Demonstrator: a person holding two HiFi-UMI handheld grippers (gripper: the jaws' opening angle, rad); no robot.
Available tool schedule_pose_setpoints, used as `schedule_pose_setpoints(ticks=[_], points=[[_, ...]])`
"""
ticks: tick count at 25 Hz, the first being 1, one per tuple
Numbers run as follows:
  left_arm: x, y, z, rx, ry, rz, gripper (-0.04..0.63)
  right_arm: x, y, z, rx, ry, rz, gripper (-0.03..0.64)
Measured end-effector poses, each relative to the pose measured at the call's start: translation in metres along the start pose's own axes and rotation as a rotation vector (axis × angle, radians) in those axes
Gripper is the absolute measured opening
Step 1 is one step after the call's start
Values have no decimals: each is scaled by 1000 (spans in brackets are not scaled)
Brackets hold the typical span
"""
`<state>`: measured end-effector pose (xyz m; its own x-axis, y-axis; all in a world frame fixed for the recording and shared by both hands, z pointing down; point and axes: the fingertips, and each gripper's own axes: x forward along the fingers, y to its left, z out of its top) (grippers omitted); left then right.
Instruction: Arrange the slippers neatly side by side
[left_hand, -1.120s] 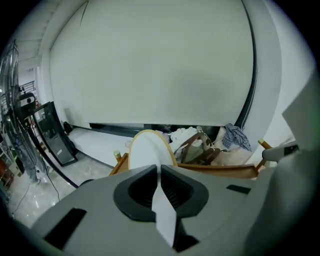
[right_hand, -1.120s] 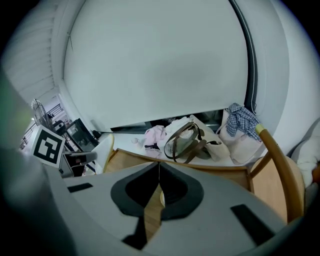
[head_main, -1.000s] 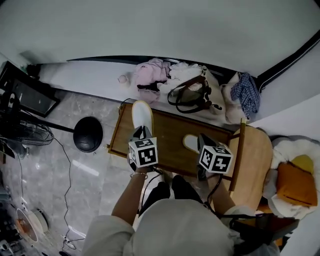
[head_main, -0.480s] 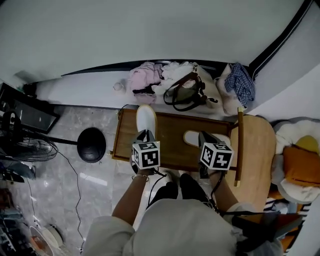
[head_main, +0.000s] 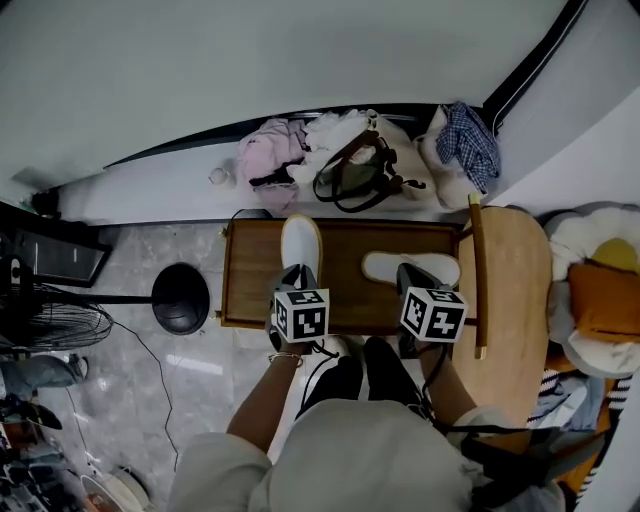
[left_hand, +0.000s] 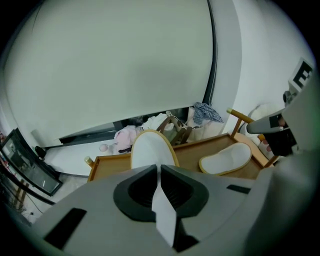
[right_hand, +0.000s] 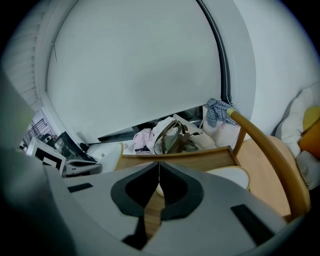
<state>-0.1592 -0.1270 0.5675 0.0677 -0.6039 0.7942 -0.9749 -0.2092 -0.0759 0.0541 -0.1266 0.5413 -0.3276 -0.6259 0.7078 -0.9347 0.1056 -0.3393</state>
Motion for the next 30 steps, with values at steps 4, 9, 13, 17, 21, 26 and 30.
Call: schedule_pose_setpoints(ticks=[4, 9, 13, 17, 21, 26, 30], points=[[8, -12, -3, 25, 15, -25, 35, -3, -10, -7, 25, 3, -25, 34], [25, -20, -14, 20, 54, -53, 35, -2, -19, -13, 47, 9, -52, 34], [37, -25, -21, 37, 77, -66, 35, -3, -27, -21, 63, 23, -71, 34], [47, -30, -25, 47, 88, -78, 35, -6, -35, -33, 82, 42, -91, 34], [55, -33, -25, 41, 95, -80, 35, -6, -43, -37, 92, 51, -103, 34], [61, -35, -28, 31, 106, -90, 35, -5, -47, -40, 91, 57, -108, 34], [64, -36, -30, 42, 116, -98, 35, -4, -49, -43, 93, 62, -109, 34]])
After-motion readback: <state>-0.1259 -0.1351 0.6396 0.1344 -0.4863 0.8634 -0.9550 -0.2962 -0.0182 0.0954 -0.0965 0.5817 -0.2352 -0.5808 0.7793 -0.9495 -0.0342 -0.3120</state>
